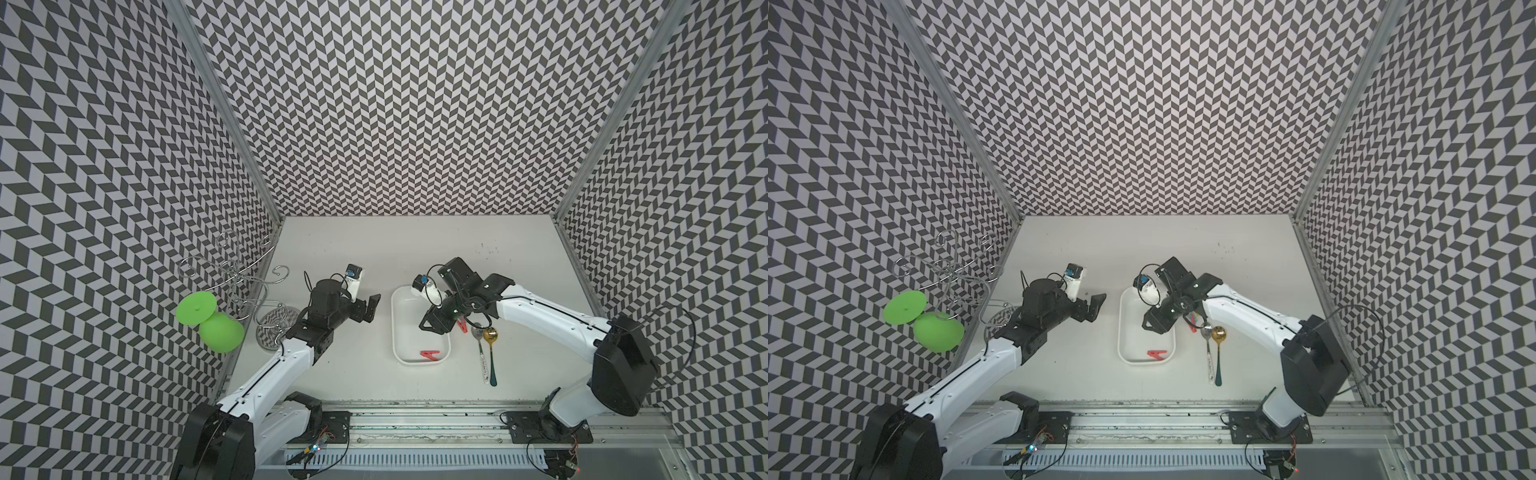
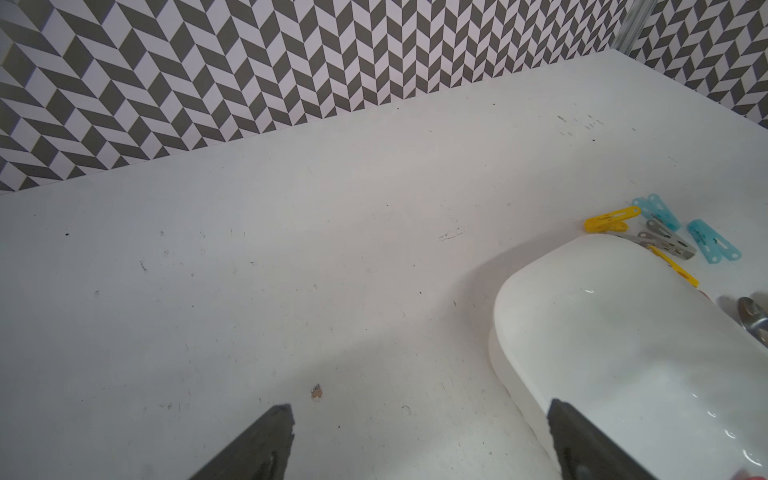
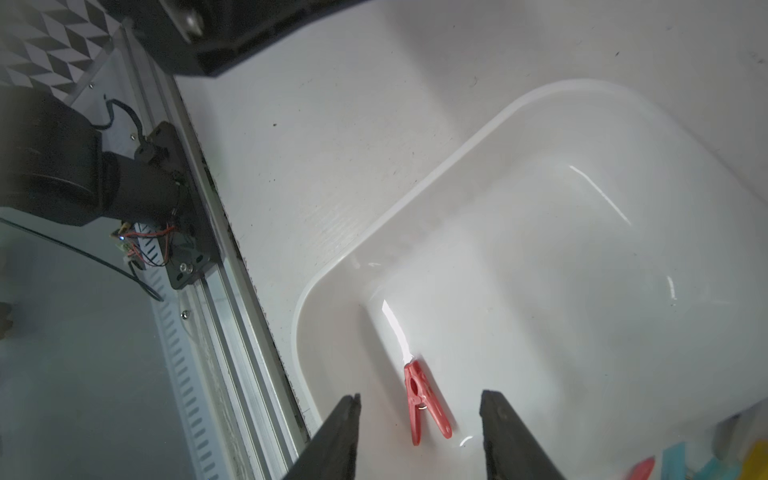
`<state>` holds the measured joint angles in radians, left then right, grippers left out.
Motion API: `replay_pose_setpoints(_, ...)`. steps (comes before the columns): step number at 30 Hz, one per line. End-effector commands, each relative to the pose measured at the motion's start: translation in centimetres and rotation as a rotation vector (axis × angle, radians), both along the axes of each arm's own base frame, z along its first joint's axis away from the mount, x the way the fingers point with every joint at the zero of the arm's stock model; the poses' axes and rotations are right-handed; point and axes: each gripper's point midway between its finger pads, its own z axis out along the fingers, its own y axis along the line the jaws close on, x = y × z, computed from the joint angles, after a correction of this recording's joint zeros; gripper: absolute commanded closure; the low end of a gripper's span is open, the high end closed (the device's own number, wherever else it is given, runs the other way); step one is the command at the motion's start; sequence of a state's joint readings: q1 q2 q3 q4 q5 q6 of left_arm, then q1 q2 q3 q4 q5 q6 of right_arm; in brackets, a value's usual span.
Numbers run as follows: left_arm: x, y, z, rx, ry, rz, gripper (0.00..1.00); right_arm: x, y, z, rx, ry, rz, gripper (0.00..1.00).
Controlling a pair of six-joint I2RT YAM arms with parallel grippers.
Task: Take the clothespins out of the storage box
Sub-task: Pick up the clothespin from the storage box.
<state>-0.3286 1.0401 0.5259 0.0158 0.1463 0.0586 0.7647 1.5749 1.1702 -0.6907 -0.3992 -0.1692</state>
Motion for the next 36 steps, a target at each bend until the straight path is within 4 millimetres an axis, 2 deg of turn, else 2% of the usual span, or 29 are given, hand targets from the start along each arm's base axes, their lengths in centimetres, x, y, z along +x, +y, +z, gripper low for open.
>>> replay_pose_setpoints(1, 0.7, -0.3, 2.0, -0.031, -0.062, -0.008, 0.01, -1.3, -0.4, -2.1, -0.091, -0.017, 0.089, 0.49)
replay_pose_setpoints(6, 0.1, -0.2, 2.2, -0.048, -0.069, -0.002, 0.01, -2.4, -0.5, -5.0, -0.160, 0.017, 0.132, 0.47)
replay_pose_setpoints(12, -0.6, 0.2, 2.3, -0.049, -0.077, 0.008, 0.01, -3.5, -0.1, -7.1, -0.199, 0.067, 0.156, 0.46)
replay_pose_setpoints(16, -1.1, 0.5, 2.6, -0.040, -0.084, 0.011, 0.00, -4.3, -0.8, -9.3, -0.275, 0.097, 0.155, 0.46)
replay_pose_setpoints(23, -1.5, 0.8, 3.0, -0.035, -0.091, 0.013, 0.01, -3.9, -0.8, -10.9, -0.348, 0.087, 0.151, 0.51)
replay_pose_setpoints(26, -1.5, 0.8, 3.1, -0.034, -0.095, 0.015, 0.00, -3.6, -1.0, -11.4, -0.380, 0.084, 0.139, 0.59)
replay_pose_setpoints(28, -1.5, 0.8, 3.2, -0.032, -0.096, 0.015, 0.01, -3.3, -1.2, -11.6, -0.397, 0.073, 0.129, 0.69)
replay_pose_setpoints(36, -1.3, 1.0, 3.2, -0.024, -0.097, 0.023, 0.00, -1.6, 0.2, -9.2, -0.337, 0.034, 0.109, 0.97)
